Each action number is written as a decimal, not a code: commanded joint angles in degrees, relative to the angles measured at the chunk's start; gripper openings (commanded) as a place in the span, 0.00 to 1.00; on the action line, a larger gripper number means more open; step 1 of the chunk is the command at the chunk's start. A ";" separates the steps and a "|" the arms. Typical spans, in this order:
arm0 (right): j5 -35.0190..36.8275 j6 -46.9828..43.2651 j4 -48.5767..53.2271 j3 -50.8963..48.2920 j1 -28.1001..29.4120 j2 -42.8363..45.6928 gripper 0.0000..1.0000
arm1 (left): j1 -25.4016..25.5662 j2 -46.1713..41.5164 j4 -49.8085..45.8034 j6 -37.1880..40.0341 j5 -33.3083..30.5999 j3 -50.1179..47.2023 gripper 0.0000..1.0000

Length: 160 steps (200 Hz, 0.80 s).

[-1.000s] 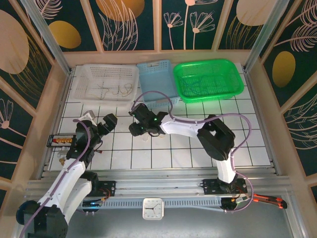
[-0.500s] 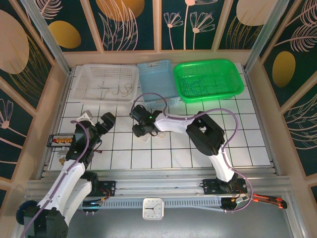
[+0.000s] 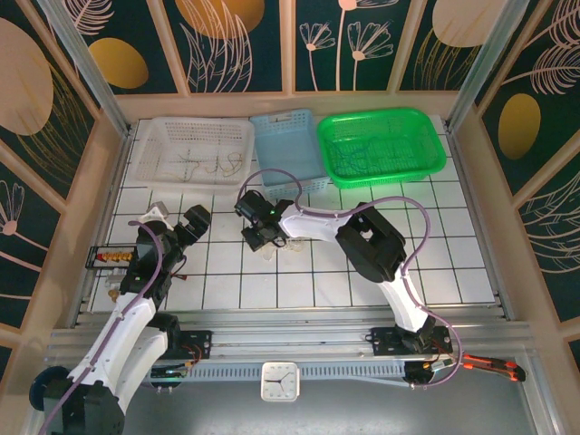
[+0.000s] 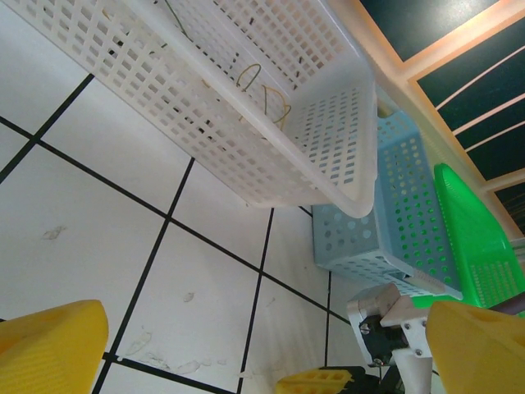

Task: Untangle the cables

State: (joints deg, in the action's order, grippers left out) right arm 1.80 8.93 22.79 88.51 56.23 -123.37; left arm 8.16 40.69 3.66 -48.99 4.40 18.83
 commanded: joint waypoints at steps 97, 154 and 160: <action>1.43 4.74 1.27 -6.25 4.17 10.65 0.34 | 0.14 -0.15 0.65 -0.38 0.88 2.19 0.99; 5.11 7.43 1.47 -8.66 5.56 9.19 0.34 | 0.16 -0.55 0.21 -0.40 0.51 2.55 0.99; 5.40 7.46 1.55 -8.62 5.56 9.01 0.34 | 0.14 -0.60 0.21 -0.55 0.54 2.53 0.99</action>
State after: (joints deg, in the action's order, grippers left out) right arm 4.01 14.35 23.42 80.86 61.78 -113.40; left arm 8.16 40.73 3.64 -48.99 4.62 19.42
